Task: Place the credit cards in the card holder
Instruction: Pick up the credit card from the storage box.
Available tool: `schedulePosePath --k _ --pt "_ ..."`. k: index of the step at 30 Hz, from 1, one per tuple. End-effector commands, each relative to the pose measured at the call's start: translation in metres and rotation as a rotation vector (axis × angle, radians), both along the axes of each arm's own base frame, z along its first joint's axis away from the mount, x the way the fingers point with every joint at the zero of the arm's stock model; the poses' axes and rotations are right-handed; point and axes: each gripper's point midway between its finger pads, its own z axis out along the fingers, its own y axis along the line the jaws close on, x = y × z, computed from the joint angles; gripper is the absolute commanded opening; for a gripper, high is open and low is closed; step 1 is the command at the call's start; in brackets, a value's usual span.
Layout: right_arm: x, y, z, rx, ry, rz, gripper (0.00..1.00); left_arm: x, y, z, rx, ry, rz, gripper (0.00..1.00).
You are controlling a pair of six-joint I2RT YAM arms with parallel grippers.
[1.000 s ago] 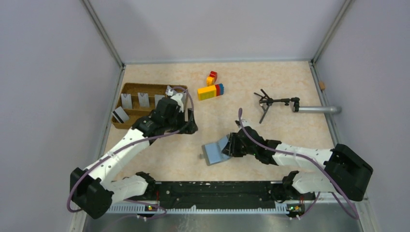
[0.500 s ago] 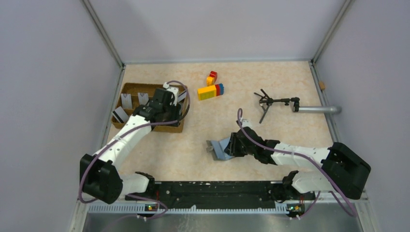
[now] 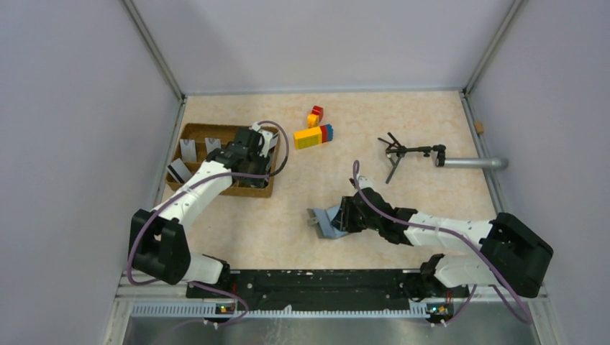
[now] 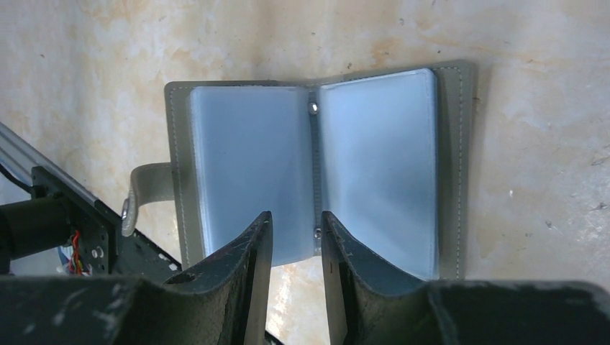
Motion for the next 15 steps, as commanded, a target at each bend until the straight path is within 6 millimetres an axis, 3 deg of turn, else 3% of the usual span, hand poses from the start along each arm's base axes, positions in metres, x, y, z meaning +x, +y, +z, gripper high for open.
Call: schedulePosePath --k 1,15 --pt "0.008 0.010 0.025 0.077 -0.062 0.018 0.31 0.013 0.001 0.014 0.010 -0.051 -0.022 0.47" --pt "0.007 0.009 0.029 0.089 -0.068 0.016 0.31 0.007 -0.012 0.001 -0.040 0.009 -0.087 0.39"
